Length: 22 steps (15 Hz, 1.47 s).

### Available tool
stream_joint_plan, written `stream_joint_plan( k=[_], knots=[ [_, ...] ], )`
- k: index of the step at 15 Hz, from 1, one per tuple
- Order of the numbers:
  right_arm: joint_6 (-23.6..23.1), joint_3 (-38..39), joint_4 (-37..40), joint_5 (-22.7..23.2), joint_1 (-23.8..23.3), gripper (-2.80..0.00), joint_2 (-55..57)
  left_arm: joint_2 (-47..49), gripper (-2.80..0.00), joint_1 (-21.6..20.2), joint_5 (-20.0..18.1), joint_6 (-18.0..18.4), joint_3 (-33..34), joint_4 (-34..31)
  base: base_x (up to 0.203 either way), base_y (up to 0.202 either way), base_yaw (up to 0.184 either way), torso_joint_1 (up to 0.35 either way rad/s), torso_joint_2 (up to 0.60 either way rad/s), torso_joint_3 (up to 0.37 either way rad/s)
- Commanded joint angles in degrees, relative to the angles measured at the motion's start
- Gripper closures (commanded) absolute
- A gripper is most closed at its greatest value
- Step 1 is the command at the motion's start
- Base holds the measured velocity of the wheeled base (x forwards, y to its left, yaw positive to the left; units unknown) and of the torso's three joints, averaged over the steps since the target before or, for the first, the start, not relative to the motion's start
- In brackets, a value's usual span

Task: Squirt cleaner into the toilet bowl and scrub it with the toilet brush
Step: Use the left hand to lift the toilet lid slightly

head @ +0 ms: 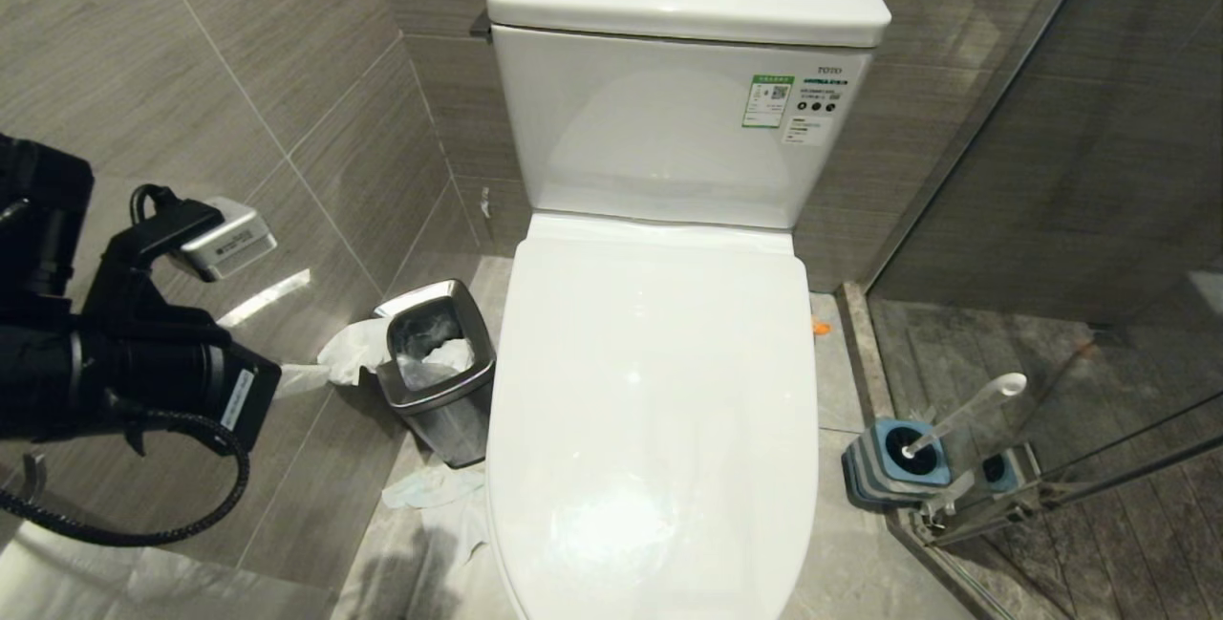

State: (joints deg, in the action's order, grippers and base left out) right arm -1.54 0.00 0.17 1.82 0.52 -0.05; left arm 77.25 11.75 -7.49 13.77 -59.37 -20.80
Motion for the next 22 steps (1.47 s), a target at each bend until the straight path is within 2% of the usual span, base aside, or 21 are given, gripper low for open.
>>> stream_joint_plan(
  k=[1,5,9,11,13,16,20,22],
  knots=[
    [-0.05,0.00,0.01,0.03,0.00,0.00,0.05,2.59,0.00,1.74,0.25,-1.32,0.02,-0.51,0.000,0.000,0.000,0.000,0.00,0.000],
    [-0.05,0.00,0.01,0.03,0.00,0.00,0.05,8.05,0.00,4.02,2.21,-2.16,-0.73,3.56,0.000,0.000,0.000,0.000,0.00,0.000],
    [-0.05,0.00,0.01,0.03,0.09,0.00,0.05,13.20,0.00,6.56,3.34,-11.13,-4.71,5.16,0.000,0.000,0.000,0.000,0.00,0.000],
    [-0.05,0.00,0.01,0.03,0.00,0.00,0.05,14.90,0.00,6.62,3.21,-13.10,-5.68,5.15,0.000,0.000,0.000,0.000,0.00,0.000],
    [-0.05,0.00,0.01,0.03,0.00,0.00,0.05,16.40,0.00,6.64,3.02,-16.65,-6.69,5.26,0.000,0.000,0.000,0.000,0.00,0.000],
    [-0.05,0.00,0.01,0.03,0.07,0.00,0.05,18.23,0.00,6.75,2.27,-17.76,-7.02,5.54,0.000,0.000,0.000,0.000,0.00,0.000],
    [-0.05,0.00,0.01,0.03,0.00,0.00,0.05,20.08,0.00,8.04,-0.31,-24.10,-8.30,5.35,0.000,0.000,0.000,0.000,0.00,0.000],
    [-0.05,0.00,0.01,0.03,0.01,0.00,0.05,20.49,0.00,8.29,-0.68,-24.48,-8.31,5.16,0.000,0.000,0.000,0.000,0.00,0.000]
  ],
)
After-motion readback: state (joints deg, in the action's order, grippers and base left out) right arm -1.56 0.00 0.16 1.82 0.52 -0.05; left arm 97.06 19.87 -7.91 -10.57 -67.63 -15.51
